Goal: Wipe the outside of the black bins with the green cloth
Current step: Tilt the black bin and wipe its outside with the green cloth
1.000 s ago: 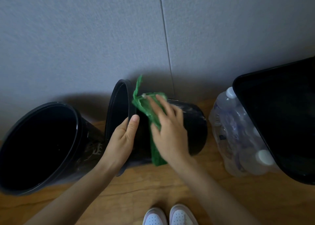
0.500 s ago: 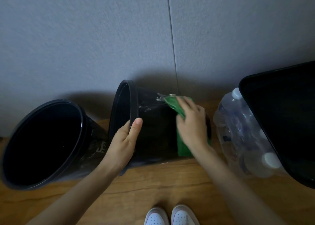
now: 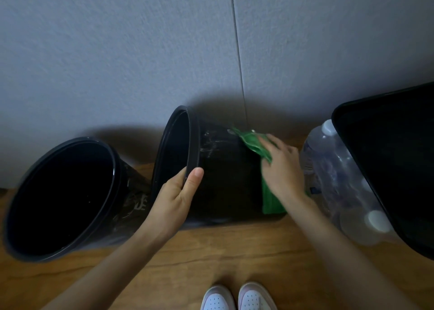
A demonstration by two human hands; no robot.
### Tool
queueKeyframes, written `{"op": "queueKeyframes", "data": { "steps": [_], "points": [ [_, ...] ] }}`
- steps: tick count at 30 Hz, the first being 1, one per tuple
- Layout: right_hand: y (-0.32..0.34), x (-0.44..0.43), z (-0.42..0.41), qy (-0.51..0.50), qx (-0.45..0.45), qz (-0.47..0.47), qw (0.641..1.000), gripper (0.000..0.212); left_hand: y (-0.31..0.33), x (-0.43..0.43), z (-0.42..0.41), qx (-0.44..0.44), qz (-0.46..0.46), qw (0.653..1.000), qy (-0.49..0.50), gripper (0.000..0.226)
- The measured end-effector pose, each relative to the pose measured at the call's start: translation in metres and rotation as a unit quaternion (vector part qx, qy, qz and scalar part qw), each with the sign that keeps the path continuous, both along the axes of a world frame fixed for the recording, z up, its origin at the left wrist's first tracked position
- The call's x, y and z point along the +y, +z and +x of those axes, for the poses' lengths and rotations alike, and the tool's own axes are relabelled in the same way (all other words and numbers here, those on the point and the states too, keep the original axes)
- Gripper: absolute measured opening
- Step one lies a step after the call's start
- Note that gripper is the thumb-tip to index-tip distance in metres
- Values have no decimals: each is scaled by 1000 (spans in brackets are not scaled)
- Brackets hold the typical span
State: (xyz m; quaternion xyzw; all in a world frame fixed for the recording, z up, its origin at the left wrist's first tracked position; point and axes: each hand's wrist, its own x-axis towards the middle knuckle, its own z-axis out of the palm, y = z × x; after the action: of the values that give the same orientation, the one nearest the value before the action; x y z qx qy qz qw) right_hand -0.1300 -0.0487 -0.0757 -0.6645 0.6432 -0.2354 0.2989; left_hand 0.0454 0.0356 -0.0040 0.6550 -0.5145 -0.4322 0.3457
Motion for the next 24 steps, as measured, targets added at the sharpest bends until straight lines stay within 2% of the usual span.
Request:
{"op": "queueKeyframes", "data": {
  "steps": [2,5,9,12,14,16,18,22,24],
  "points": [
    [-6,-1,-7,1,24,16,1000,63,1,-1,0,-10,1,1000,-15,33],
    [5,9,4,29,28,-27,999,72,-1,-1,2,-18,12,1000,-20,36],
    [42,35,36,82,-76,-119,987,54,-2,-3,0,-25,-2,999,-28,39],
    [52,49,51,72,-130,-143,979,54,0,-2,-4,-4,-10,999,-44,33],
    [46,51,52,47,-139,-159,976,46,1,-2,-4,-7,-16,998,-53,32],
    [38,43,51,42,-106,-190,975,40,2,-3,-3,-20,-16,998,-55,27],
    [33,25,48,39,-72,-169,982,37,2,-3,0,-37,-14,998,-48,24],
    [20,-19,28,-1,0,-39,999,33,5,3,0,-33,-4,997,-66,21],
    [17,-24,21,6,-5,-30,1000,33,6,3,0,-26,-2,997,-77,24]
  ]
}}
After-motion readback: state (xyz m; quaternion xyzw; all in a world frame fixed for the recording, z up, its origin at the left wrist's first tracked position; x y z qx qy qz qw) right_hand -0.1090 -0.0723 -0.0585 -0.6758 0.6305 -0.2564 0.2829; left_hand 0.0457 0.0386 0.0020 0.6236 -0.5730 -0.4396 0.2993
